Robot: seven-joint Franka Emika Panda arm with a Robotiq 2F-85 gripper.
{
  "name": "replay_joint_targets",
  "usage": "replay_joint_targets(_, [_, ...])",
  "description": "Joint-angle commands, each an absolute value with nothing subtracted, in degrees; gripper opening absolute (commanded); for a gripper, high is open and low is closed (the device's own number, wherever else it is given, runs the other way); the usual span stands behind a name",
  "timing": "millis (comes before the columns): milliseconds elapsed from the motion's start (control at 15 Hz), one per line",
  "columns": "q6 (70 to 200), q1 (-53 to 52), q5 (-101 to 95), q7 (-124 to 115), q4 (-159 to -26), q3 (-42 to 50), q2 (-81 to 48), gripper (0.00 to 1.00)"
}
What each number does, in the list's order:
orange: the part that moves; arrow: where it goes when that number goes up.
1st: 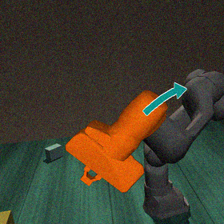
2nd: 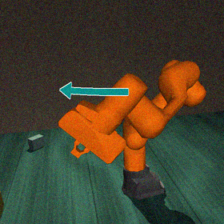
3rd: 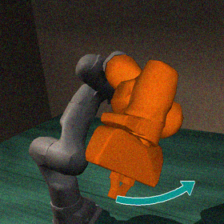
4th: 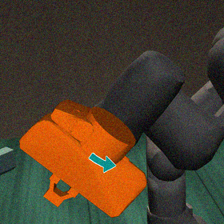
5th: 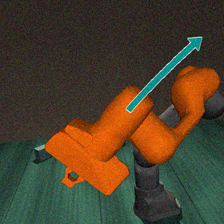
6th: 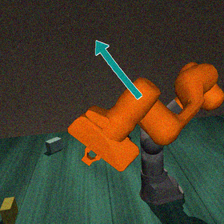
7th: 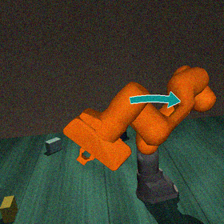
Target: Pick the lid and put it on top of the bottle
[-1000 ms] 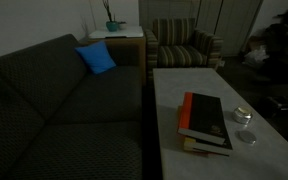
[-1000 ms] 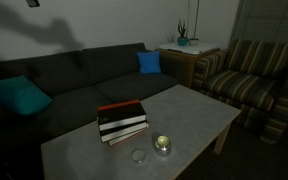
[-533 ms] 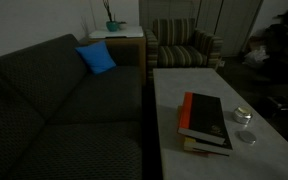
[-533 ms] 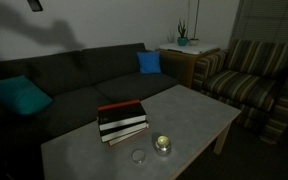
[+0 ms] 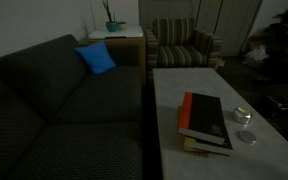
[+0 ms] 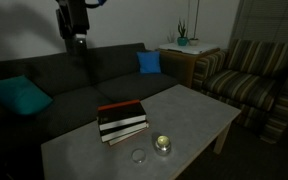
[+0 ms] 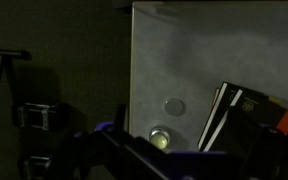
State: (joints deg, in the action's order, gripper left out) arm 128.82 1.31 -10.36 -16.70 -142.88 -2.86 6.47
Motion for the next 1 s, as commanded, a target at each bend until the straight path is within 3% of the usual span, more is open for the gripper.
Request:
replay_joint_targets(0, [129.52,1.84,-6.12,-10.62,-136.37,-0.15,-5.87,1.00])
replay_joint_targets(467, [129.14,0.92,-5.18,-11.08,-135.74,1.04,-7.63,1.00])
replay_joint_targets(933, [127.72,1.47,-3.53,0.16,-119.99,-0.01,-27.82,1.00])
